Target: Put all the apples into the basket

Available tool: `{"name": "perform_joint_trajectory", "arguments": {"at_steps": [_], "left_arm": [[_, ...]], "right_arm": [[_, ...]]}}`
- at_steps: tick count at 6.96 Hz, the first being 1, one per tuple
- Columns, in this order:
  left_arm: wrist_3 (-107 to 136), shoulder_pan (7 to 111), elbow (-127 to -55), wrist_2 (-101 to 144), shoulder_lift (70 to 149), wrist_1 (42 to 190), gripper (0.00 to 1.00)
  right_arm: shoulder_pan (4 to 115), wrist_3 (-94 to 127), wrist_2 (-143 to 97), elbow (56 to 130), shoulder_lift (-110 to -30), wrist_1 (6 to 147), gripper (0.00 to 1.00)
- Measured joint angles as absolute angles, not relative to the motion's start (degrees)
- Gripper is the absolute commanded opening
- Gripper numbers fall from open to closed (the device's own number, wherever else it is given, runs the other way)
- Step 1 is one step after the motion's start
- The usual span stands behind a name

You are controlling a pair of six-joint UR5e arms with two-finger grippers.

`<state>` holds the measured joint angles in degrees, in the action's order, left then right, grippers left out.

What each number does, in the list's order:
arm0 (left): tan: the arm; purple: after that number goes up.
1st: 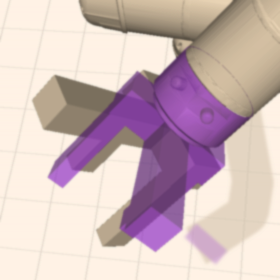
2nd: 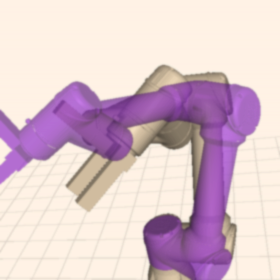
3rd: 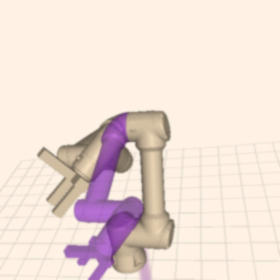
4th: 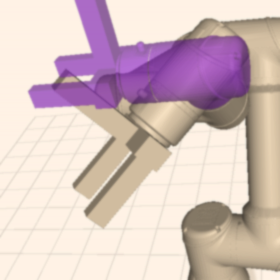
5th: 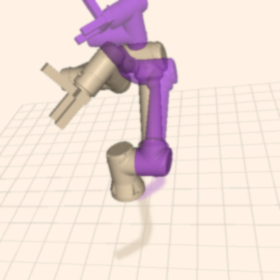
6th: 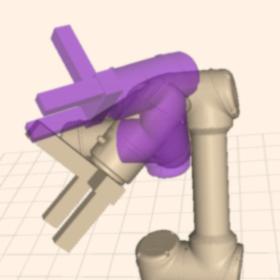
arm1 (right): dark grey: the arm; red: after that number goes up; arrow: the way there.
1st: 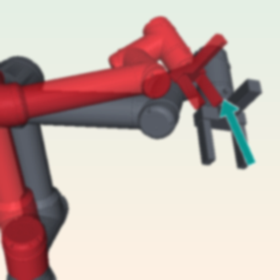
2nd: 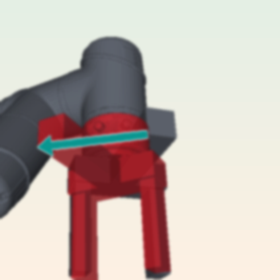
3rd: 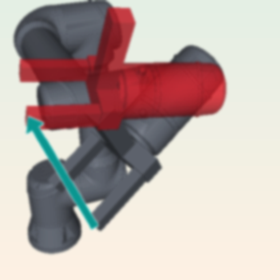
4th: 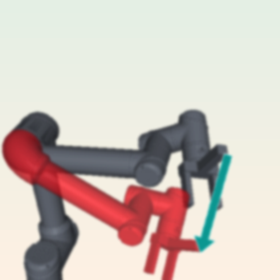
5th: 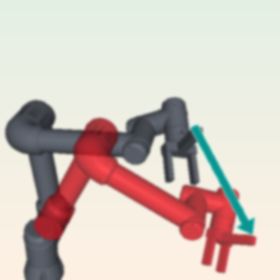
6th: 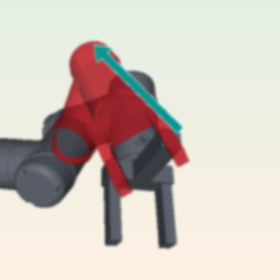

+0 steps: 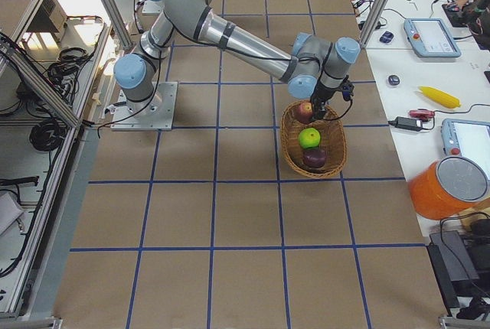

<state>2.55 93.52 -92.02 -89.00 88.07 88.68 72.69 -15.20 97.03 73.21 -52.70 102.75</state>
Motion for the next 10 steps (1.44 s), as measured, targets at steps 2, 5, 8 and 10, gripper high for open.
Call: {"name": "perform_joint_trajectory", "arguments": {"at_steps": [2, 5, 8, 10], "left_arm": [[2.55, 93.52, -92.02, -89.03, 88.07, 88.68, 1.0], [2.55, 93.46, -91.89, -89.03, 88.07, 88.68, 1.0], [2.55, 93.43, -91.78, -89.03, 88.06, 88.6, 1.0], [2.55, 93.43, -91.76, -89.03, 88.06, 88.52, 1.0]], "right_arm": [[72.56, -15.18, 97.16, 74.08, -52.62, 102.79, 1.0], [72.48, -16.87, 98.2, 73.97, -55.95, 98.43, 1.0], [76.34, -14.45, 95.14, 77.97, -70.63, 88.2, 1.0], [82.27, -3.22, 93.59, 85.0, -80.42, 86.57, 1.0]]}}
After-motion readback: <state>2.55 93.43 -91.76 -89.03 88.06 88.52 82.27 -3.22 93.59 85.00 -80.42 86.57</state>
